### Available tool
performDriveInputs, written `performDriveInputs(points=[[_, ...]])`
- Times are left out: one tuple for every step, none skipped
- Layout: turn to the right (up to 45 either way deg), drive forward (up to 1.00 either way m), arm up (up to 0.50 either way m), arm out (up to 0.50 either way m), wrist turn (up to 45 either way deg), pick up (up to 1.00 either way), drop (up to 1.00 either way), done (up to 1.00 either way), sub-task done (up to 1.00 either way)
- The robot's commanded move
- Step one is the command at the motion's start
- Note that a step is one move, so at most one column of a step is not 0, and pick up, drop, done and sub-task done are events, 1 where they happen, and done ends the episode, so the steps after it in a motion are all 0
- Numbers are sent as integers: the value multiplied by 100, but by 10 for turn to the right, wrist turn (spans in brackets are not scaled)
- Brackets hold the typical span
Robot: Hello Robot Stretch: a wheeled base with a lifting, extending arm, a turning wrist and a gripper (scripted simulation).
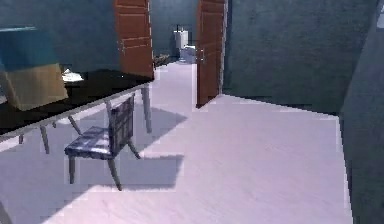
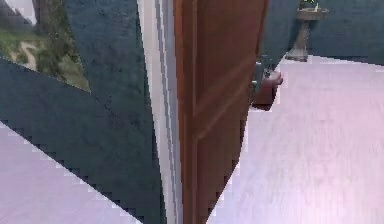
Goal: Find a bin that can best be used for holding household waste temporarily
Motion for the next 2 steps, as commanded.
performDriveInputs(points=[[0, 100, 0, 0, 0, 0, 0, 0, 0], [0, 55, 0, 0, 0, 0, 0, 0, 0]])
